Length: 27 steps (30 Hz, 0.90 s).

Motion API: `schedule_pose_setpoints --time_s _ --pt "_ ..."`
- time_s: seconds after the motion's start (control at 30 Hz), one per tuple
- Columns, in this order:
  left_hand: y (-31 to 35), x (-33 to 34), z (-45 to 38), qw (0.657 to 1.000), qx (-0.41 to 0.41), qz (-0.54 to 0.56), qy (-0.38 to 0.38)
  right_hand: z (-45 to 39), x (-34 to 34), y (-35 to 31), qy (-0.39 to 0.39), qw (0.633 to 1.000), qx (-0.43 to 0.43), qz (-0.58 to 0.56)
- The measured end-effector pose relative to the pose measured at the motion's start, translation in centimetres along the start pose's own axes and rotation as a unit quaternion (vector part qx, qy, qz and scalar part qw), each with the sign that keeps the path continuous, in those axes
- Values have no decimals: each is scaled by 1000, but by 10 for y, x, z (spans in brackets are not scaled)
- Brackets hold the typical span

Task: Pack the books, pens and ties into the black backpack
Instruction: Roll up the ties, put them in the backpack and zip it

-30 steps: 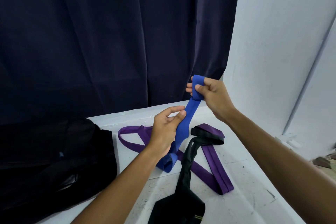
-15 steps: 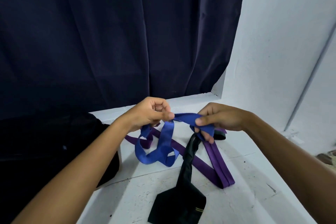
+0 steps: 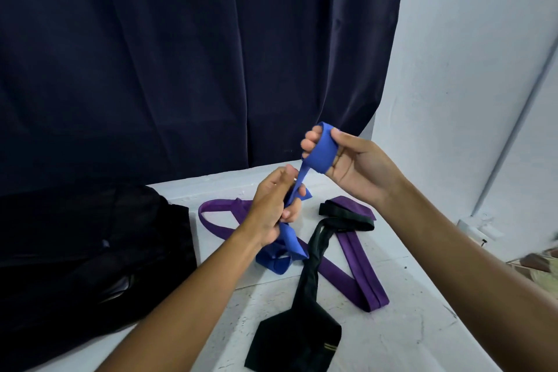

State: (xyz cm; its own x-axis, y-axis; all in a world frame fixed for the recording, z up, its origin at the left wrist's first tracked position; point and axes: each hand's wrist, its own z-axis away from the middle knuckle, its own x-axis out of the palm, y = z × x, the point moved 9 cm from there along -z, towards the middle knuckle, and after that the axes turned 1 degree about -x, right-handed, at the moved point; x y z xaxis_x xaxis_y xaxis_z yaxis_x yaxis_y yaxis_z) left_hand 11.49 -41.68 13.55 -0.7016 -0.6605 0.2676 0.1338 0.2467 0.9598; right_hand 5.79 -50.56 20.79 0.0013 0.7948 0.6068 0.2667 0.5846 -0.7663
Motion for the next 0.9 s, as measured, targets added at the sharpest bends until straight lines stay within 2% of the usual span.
schedule_pose_setpoints --time_s 0.17,0.3,0.5,0.7,0.8,0.9 --pt "-8 7 4 999 -9 -45 -30 -3 -4 -6 43 999 -16 30" --pt "-10 4 4 997 -14 -73 -16 -5 -9 -5 63 995 -25 79" --pt "-20 -7 4 997 -40 -48 39 -9 -13 -4 72 983 -28 168" --pt "-25 -8 12 996 -40 -69 35 -11 -25 -6 84 973 -24 212" --pt "-26 -6 15 996 -64 -61 14 -12 -35 -4 78 954 -11 291" --pt "-25 -3 18 994 -109 3 -21 -10 -42 4 47 906 15 420"
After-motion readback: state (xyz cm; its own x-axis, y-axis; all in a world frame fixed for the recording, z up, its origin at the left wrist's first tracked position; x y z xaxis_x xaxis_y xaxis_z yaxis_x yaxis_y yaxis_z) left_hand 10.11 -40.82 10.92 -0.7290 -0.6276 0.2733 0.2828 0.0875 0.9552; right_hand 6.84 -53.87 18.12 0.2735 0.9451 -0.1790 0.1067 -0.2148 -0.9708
